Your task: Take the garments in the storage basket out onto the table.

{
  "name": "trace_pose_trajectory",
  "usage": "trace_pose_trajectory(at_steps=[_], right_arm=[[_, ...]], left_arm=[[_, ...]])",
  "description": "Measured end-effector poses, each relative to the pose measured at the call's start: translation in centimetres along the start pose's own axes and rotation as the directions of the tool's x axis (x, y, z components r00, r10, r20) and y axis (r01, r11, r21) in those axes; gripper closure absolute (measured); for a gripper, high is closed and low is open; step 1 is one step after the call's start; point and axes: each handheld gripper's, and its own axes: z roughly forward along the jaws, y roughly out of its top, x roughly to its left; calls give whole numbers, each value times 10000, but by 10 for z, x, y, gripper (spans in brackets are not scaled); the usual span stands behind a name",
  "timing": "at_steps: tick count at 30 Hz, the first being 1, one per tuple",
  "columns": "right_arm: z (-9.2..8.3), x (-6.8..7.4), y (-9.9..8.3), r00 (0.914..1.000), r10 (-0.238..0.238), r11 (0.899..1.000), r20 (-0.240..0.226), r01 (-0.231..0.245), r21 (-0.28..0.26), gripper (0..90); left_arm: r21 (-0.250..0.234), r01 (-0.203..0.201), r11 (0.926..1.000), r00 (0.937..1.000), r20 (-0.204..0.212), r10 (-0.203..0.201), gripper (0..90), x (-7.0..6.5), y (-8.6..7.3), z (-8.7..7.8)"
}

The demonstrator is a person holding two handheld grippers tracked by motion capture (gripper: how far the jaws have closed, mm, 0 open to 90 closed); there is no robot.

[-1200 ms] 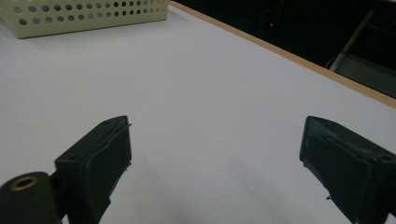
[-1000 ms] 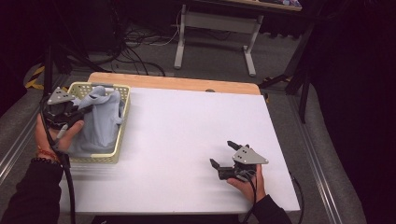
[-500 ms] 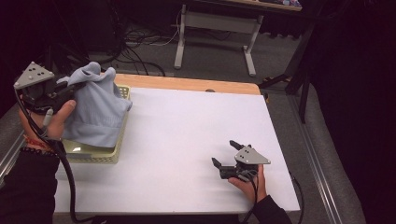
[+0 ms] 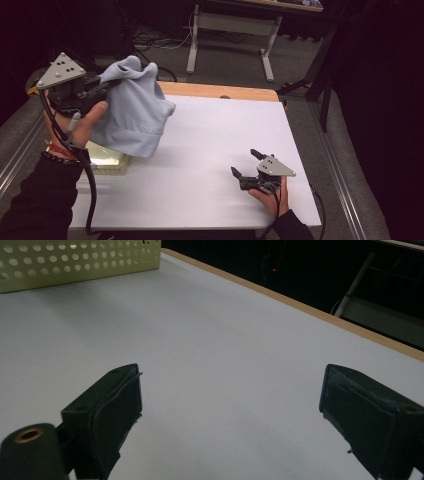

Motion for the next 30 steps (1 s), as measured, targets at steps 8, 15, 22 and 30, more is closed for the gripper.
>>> trace_pose_trajectory(at_steps=[8, 15, 22, 30], right_arm=[[-6, -4, 1, 9998, 91, 9998, 169, -88, -182, 107], [-13, -6, 2, 9997, 28, 9996, 258, -20, -277, 109], [-21, -11, 3, 9991, 183, 9987, 391, -164, -476, 109], [-30, -16, 4, 9985, 320, 9976, 435, -292, -622, 117]], left_arm=[[77, -406, 9991, 9921, 1191, 394, 880, -44, 0, 25], [316, -785, 9964, 9797, 1876, 712, 880, -81, -6, 50], [546, -1029, 9932, 9689, 2316, 876, 879, -108, -15, 74], [1000, -1158, 9882, 9575, 2760, 843, 880, -136, -33, 101]])
